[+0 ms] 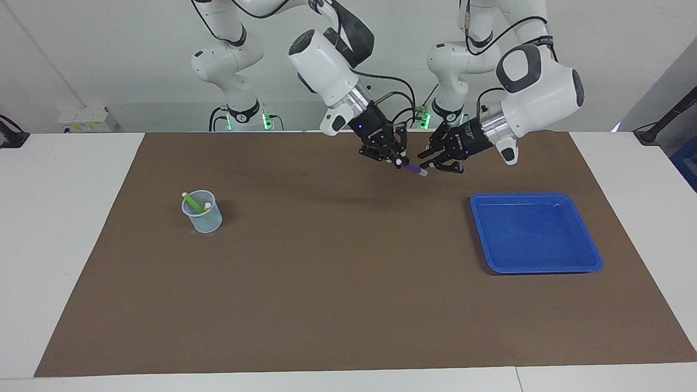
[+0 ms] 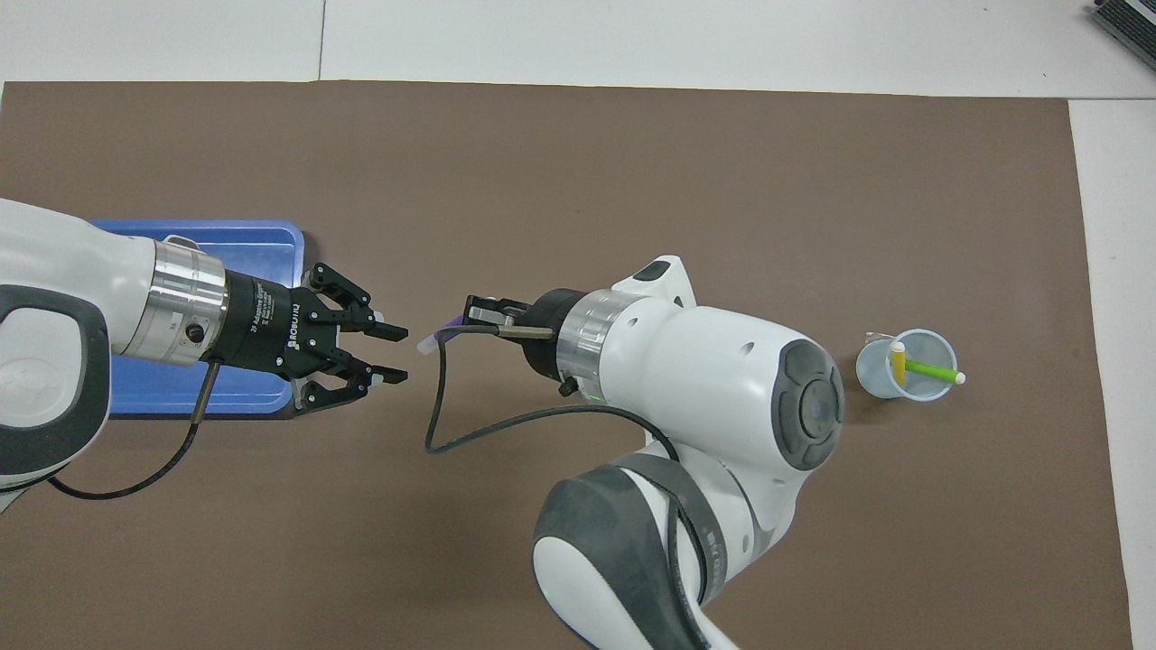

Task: Transfer and insert pens with both arms
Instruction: 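Open the left gripper and pull the purple pen away with the right gripper, then carry the purple pen to the cup while the left gripper withdraws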

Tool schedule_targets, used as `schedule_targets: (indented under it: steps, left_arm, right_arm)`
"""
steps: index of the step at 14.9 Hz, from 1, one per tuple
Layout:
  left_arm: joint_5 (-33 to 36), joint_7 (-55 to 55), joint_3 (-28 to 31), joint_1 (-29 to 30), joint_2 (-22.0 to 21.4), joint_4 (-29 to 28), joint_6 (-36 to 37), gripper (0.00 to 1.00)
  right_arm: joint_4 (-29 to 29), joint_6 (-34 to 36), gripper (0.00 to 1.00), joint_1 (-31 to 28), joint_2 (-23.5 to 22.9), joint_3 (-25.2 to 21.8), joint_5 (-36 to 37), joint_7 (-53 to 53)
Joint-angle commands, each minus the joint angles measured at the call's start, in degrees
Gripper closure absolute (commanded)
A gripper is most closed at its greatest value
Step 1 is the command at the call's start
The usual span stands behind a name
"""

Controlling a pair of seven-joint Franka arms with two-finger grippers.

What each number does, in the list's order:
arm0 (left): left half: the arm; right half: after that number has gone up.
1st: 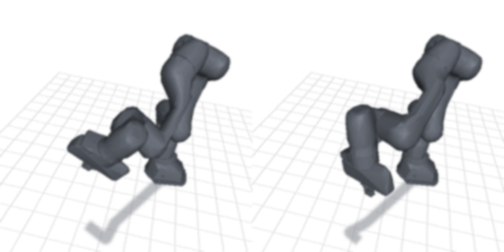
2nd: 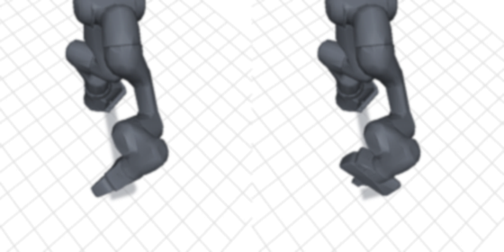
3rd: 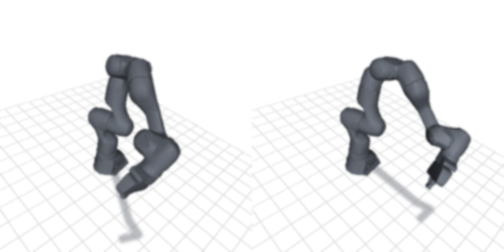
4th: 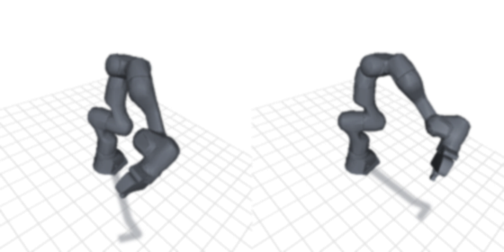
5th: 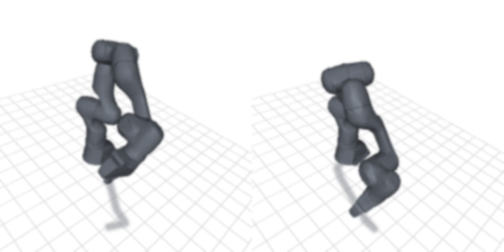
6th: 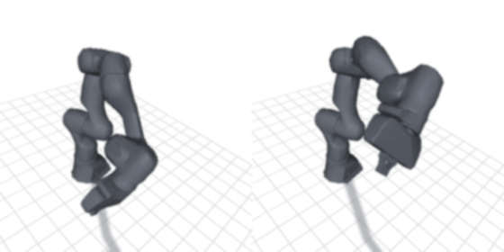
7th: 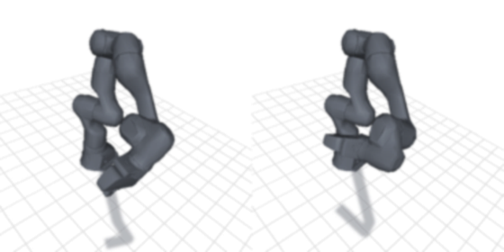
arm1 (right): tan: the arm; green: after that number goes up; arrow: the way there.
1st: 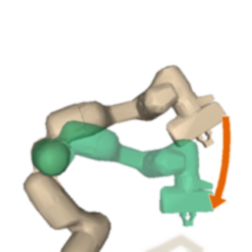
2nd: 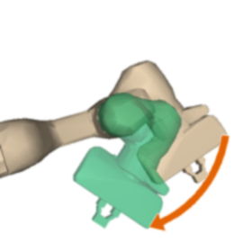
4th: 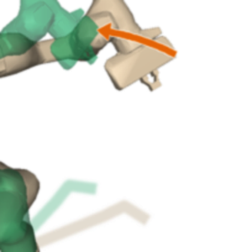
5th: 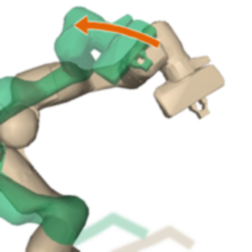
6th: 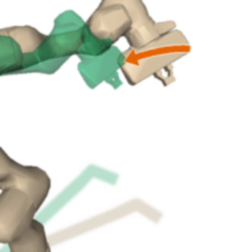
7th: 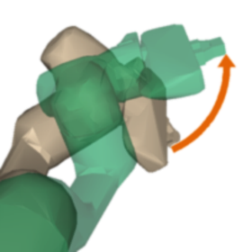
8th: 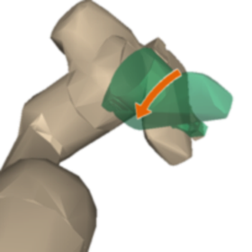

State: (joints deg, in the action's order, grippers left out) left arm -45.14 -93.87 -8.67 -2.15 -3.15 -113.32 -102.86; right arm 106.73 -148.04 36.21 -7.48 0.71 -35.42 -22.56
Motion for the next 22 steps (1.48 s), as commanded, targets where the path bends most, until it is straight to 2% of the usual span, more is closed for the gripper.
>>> schedule_targets:
  steps: [1, 5, 7, 8, 11, 14, 16, 18, 19, 20, 22]
  left_arm:
    - [-0.73, -0.35, 0.59, -0.13, -2.21, -2.17, 0.38, 0.39]
    - [-0.38, 0.61, 0.76, 0.05, -2.21, -2.17, 0.46, 0.39]
    - [0.23, 6.55, 0.76, -0.04, -2.29, -2.25, 1.08, 0.40]
    - [1.36, 12.07, 0.76, 0.04, -2.56, -2.78, 1.08, 0.41]
    - [12.06, 31.84, 0.67, 0.05, -2.56, -2.87, 1.43, 0.42]
    - [23.13, 51.70, 0.85, 0.31, -2.47, -2.52, 1.52, 0.42]
    - [29.21, 63.92, 0.94, 1.88, -2.38, -2.17, 0.99, 0.43]
    - [32.83, 78.85, 0.94, 4.95, -2.12, -0.85, 1.08, 0.41]
    - [33.80, 83.88, 0.94, 6.62, -1.86, 0.63, 1.60, 0.24]
    - [34.50, 85.76, 0.94, 7.16, -1.86, 1.60, 2.04, 0.00]
    - [37.48, 86.92, 0.94, 7.16, -1.86, 3.54, 2.92, 0.00]
  right_arm:
    - [-0.47, 4.14, 1.00, -2.54, 0.19, 0.17, 4.02, 4.53]
    - [-2.23, 16.08, 1.00, -8.42, 1.50, 0.26, 14.47, 13.04]
    - [-2.23, 23.28, 1.00, -11.23, 3.43, 0.17, 19.31, 19.19]
    - [-2.23, 26.63, 1.00, -12.82, 4.48, 0.17, 22.20, 21.83]
    - [-2.14, 36.56, 1.00, -18.44, 7.39, 0.17, 31.26, 33.59]
    - [-2.05, 43.60, 1.00, -24.33, 10.20, 0.17, 35.67, 44.41]
    - [-1.53, 45.55, 1.00, -27.49, 11.43, 0.17, 37.60, 50.74]
    - [-0.57, 43.90, 1.00, -29.78, 11.53, 0.17, 39.27, 53.49]
    - [1.36, 41.62, 1.00, -31.36, 12.05, 0.08, 39.46, 55.07]
    - [2.85, 39.77, 1.00, -32.07, 12.66, 0.08, 39.46, 56.82]
    - [5.58, 35.99, 1.00, -32.52, 13.11, -0.09, 39.37, 57.72]
